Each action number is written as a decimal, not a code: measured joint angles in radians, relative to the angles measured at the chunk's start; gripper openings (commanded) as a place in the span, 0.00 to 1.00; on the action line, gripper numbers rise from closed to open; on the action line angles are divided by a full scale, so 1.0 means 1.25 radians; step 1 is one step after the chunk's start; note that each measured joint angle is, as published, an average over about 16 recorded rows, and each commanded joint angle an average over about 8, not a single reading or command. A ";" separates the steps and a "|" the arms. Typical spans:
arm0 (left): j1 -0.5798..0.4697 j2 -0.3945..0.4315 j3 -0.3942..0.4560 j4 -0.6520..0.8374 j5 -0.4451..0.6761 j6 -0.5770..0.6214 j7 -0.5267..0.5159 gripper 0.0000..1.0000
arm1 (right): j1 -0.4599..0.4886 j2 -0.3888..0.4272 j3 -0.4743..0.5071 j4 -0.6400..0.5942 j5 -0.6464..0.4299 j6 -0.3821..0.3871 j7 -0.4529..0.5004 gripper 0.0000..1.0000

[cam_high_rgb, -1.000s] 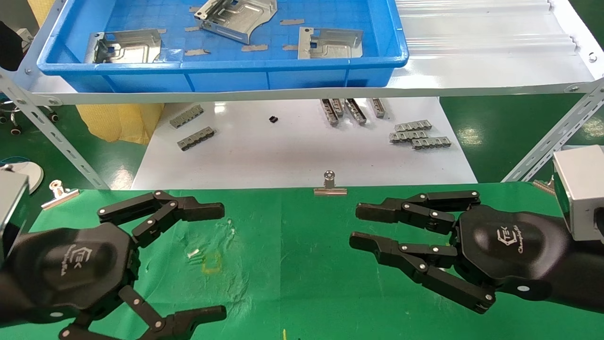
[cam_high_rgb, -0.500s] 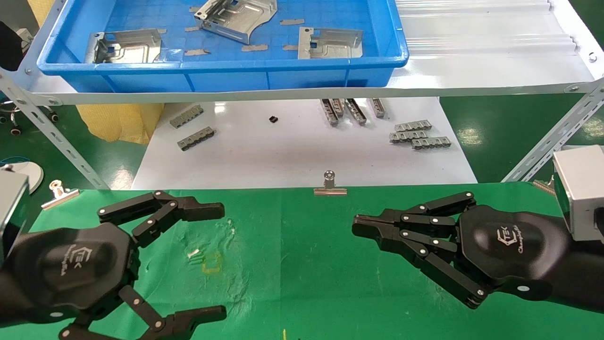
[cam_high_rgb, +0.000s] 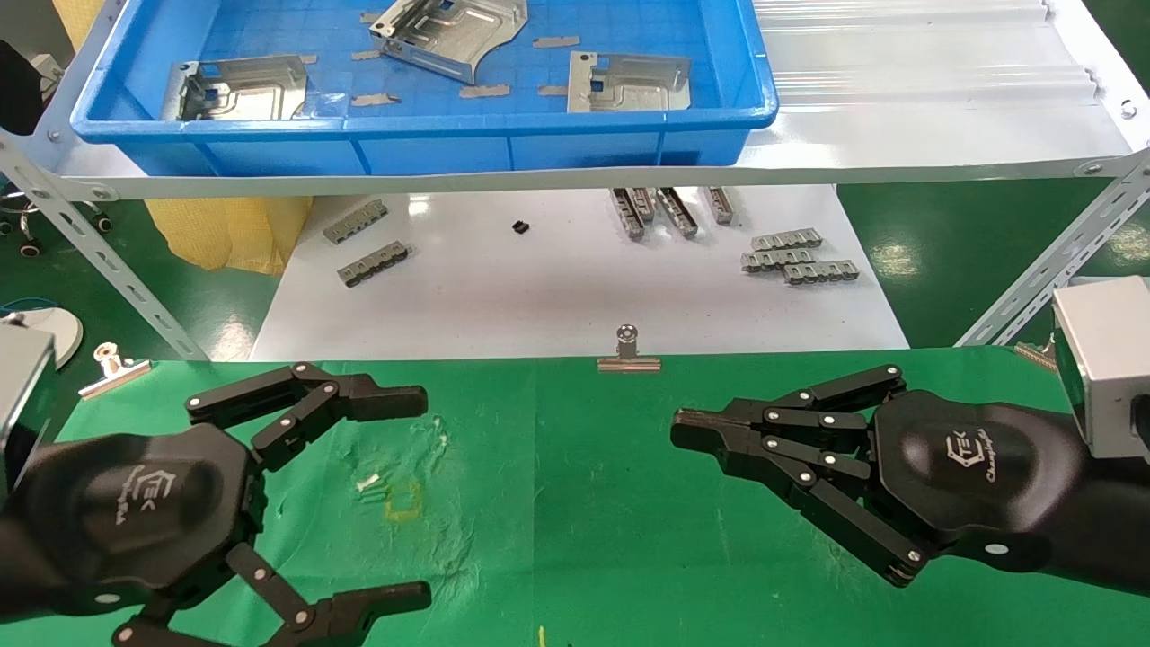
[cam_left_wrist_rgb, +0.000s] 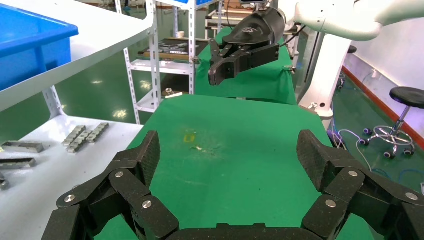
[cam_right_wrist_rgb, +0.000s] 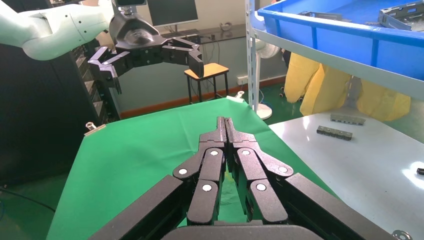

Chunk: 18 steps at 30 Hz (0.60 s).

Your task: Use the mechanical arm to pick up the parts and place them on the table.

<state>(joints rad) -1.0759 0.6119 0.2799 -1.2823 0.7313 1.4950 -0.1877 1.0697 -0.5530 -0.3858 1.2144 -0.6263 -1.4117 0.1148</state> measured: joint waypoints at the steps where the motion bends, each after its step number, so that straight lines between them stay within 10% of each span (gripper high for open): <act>1: 0.000 0.000 0.000 0.000 0.000 0.000 0.000 1.00 | 0.000 0.000 0.000 0.000 0.000 0.000 0.000 0.00; 7: -0.001 0.000 0.001 0.000 0.002 0.000 -0.002 1.00 | 0.000 0.000 0.000 0.000 0.000 0.000 0.000 0.02; 15: -0.048 0.016 0.010 0.014 0.034 -0.021 -0.011 1.00 | 0.000 0.000 0.000 0.000 0.000 0.000 0.000 1.00; 18: -0.093 0.033 0.019 0.031 0.063 -0.039 -0.018 1.00 | 0.000 0.000 0.000 0.000 0.000 0.000 0.000 1.00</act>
<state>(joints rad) -1.1923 0.6528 0.3032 -1.2435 0.8103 1.4458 -0.2107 1.0697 -0.5530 -0.3858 1.2144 -0.6263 -1.4117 0.1147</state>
